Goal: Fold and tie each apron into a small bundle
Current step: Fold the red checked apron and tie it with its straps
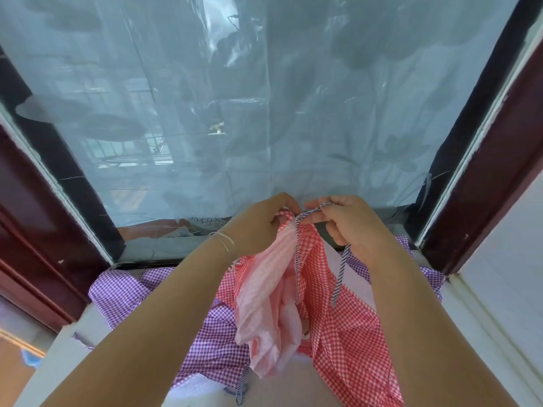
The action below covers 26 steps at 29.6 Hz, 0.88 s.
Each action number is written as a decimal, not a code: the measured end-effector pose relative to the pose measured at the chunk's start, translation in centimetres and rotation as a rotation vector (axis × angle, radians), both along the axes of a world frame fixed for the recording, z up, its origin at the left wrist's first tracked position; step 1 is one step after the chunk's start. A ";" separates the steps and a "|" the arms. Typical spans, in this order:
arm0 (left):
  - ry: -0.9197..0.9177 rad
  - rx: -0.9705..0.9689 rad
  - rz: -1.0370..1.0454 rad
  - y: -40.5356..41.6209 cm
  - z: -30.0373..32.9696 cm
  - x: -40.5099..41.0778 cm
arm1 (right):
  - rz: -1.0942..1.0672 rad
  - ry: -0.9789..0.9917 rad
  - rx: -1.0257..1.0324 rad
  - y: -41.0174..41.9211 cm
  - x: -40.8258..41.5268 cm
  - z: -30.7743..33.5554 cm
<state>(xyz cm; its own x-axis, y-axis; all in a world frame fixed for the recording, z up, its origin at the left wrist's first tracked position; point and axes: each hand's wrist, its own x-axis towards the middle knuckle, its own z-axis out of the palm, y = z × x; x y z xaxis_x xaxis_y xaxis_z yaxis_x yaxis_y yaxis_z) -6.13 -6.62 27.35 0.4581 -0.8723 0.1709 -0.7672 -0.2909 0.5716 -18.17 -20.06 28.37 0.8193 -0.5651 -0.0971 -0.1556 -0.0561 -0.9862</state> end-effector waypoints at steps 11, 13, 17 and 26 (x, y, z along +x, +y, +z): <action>-0.340 0.047 -0.076 -1.5 0.8 -0.1 | 0.030 0.062 -0.159 -1.0 -1.4 -0.2; -0.331 0.013 -0.109 -1.7 0.9 0.1 | 0.048 0.093 -0.228 -1.1 -1.8 0.1; -0.285 -0.185 -0.205 -2.4 0.6 0.5 | 0.078 0.113 -0.314 -1.2 -2.3 0.8; 0.068 -0.052 -0.249 -3.7 1.5 -0.1 | 0.065 0.080 -0.322 -1.4 -3.2 1.6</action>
<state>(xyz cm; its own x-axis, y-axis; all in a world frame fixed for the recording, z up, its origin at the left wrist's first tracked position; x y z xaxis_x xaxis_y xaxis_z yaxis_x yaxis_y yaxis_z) -6.27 -10.37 28.81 0.2426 -0.9505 0.1942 -0.7707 -0.0673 0.6336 -21.33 -21.47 29.96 0.8517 -0.5239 0.0124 -0.2174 -0.3749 -0.9012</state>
